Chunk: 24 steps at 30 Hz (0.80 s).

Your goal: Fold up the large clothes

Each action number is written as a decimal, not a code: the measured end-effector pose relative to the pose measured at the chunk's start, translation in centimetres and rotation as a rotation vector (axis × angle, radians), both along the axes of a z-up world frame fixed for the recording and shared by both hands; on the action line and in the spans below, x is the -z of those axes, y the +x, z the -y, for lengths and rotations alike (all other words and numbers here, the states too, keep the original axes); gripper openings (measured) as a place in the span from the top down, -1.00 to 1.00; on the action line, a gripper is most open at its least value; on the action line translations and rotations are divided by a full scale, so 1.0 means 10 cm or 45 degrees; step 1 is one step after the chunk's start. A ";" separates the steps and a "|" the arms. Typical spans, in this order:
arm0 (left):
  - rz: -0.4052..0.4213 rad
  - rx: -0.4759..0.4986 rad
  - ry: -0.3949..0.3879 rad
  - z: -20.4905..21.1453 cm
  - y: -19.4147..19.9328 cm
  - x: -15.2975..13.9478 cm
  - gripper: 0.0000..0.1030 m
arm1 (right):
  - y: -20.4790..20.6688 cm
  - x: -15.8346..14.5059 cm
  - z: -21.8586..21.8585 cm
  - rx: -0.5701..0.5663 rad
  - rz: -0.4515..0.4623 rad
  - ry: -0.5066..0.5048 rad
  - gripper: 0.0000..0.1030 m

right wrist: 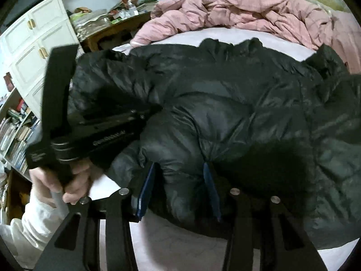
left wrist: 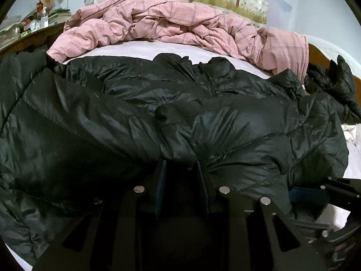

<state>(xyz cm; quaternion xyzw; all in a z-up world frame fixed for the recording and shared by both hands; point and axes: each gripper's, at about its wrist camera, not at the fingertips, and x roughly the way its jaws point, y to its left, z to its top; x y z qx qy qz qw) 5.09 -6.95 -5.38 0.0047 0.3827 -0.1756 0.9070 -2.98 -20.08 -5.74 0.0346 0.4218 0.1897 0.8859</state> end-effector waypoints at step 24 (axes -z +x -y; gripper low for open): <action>0.010 -0.004 0.007 0.02 -0.02 0.00 0.49 | 0.23 0.01 1.24 0.481 0.017 -0.122 0.12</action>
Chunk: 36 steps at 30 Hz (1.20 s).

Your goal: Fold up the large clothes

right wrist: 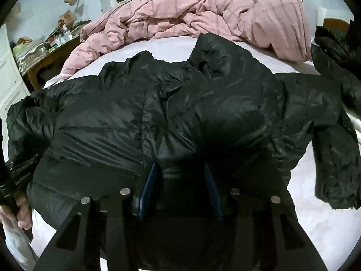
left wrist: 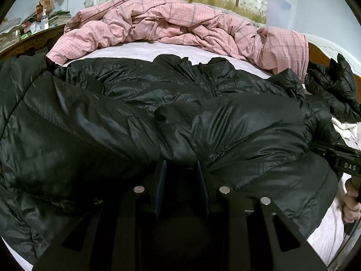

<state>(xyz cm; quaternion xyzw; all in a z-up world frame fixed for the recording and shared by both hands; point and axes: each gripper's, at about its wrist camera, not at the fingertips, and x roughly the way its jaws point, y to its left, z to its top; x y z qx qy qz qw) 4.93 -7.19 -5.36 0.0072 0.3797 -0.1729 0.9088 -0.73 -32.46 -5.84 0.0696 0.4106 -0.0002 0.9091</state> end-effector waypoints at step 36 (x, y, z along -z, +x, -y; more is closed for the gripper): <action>0.089 -0.670 -0.246 -2.42 0.18 -0.70 -0.09 | -0.02 -0.02 0.23 0.112 0.100 0.004 0.02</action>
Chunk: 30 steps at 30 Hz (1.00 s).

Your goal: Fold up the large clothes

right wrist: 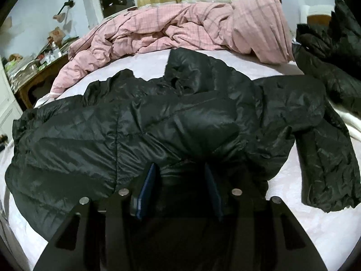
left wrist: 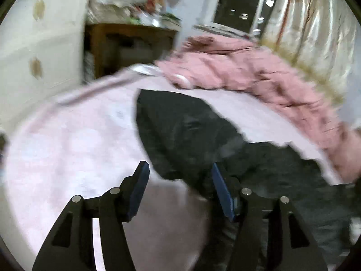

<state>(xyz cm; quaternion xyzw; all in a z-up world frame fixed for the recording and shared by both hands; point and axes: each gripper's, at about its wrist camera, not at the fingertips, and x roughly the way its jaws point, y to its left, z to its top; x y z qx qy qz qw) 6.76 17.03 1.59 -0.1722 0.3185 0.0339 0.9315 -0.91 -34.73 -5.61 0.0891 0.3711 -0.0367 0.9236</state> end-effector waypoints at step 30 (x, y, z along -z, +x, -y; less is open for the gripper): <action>0.275 -0.193 0.103 -0.29 0.35 -1.23 0.99 | 0.05 0.02 0.08 0.043 -0.002 0.015 0.02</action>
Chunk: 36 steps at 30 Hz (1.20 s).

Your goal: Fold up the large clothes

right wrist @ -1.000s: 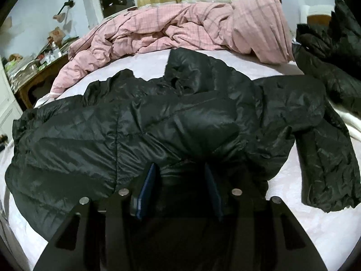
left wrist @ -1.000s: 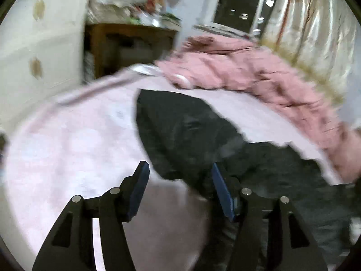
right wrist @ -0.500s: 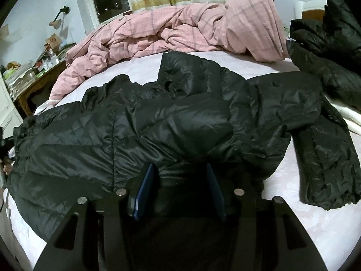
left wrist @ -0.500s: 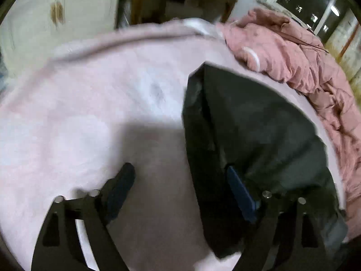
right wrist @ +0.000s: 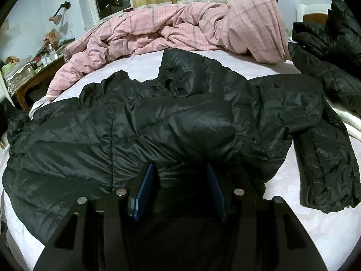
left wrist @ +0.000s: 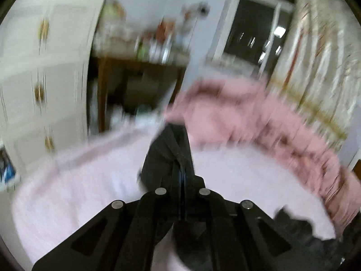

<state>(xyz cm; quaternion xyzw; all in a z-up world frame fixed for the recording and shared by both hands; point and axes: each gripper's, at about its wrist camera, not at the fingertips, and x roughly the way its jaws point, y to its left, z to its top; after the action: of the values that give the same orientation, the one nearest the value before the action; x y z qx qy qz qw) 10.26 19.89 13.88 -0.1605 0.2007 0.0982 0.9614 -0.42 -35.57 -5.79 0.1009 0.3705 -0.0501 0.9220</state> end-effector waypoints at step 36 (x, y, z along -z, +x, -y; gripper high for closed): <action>0.030 1.033 0.386 3.35 -1.00 1.51 -0.11 | -0.30 -0.25 -0.01 -0.027 0.305 0.076 -0.17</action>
<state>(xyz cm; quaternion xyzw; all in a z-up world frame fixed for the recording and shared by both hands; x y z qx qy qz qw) 0.27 -13.60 -1.26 0.0732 0.2198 -0.2610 0.9371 -3.42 -35.51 -3.26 0.1297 0.2603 -0.0169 0.9566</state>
